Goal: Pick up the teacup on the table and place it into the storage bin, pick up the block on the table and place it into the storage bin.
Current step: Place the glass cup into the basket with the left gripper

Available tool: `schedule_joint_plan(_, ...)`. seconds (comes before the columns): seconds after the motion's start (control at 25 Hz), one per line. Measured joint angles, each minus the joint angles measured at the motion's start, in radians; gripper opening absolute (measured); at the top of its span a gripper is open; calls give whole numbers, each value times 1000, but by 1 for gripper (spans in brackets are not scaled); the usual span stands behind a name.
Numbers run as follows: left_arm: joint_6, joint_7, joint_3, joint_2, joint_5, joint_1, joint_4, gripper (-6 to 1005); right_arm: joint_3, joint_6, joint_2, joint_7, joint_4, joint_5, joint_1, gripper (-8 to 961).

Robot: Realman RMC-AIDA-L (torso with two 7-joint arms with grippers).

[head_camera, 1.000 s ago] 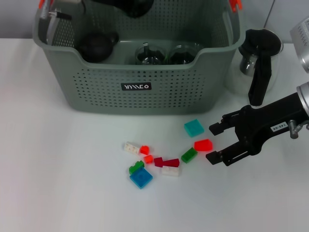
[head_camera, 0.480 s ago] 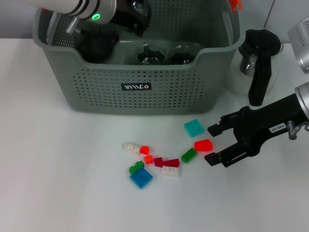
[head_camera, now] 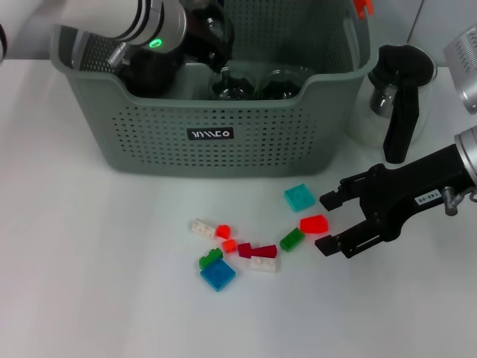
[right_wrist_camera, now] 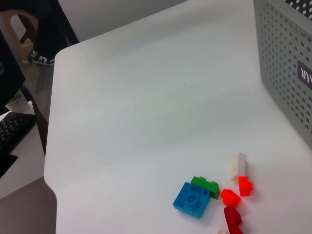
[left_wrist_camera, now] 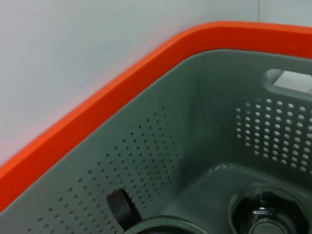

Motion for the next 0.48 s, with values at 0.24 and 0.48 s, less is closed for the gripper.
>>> schedule_joint_plan(0.24,-4,2,28,-4,1,3,0,61,0,1,0,0,0,0,-1,891)
schedule_joint_plan(0.48,-7,2,71,-6,1,4,3,62,0,2,0,0,0,0,-3,892)
